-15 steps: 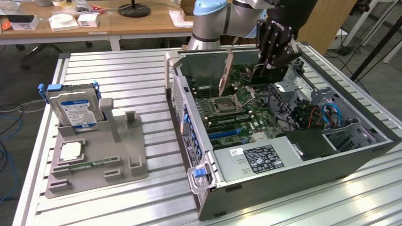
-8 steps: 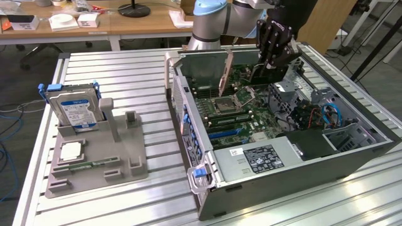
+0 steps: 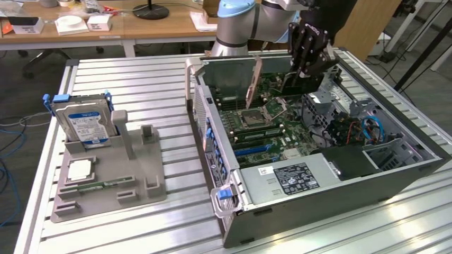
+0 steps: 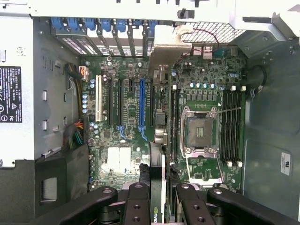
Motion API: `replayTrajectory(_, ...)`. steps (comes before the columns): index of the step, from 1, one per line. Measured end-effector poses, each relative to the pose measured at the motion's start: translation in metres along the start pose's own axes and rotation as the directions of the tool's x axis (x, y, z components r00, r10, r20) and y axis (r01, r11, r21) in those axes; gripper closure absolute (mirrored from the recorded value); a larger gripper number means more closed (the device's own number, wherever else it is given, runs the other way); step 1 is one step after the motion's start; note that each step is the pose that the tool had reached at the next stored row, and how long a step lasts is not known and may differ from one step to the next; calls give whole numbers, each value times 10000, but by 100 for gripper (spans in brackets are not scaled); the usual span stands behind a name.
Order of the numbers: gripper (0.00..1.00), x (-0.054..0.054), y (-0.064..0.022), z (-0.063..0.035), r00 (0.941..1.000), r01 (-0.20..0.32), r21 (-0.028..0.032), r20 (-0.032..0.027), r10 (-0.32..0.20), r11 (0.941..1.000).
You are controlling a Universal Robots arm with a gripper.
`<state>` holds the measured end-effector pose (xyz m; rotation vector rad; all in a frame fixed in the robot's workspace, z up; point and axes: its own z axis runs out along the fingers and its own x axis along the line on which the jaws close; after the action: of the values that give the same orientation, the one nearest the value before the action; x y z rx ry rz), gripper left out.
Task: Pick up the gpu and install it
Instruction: 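Pick up the gpu and move the gpu toward the slot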
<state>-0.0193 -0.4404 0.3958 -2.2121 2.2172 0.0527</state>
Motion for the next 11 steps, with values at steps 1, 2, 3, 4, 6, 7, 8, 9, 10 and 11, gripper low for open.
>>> replayTrajectory(1,74,1,0,10,10000,0,1,-2,0,10000)
replayTrajectory(2,74,1,0,22,10000,0,4,-2,0,10000)
replayTrajectory(3,74,1,2,34,10000,-1,9,-2,1,10000)
replayTrajectory(4,74,1,4,48,10000,-2,19,-1,2,10000)
replayTrajectory(6,74,2,6,75,10000,1,55,-2,-1,10000)
replayTrajectory(7,74,3,9,90,10000,3,81,-2,-3,10000)
replayTrajectory(8,74,3,12,104,10000,4,106,-2,-4,9999)
replayTrajectory(9,74,4,16,115,10000,8,137,-3,-8,9999)
replayTrajectory(10,74,4,19,127,10000,9,174,-2,-9,9998)
replayTrajectory(11,74,4,21,139,10000,10,209,-3,-10,9998)
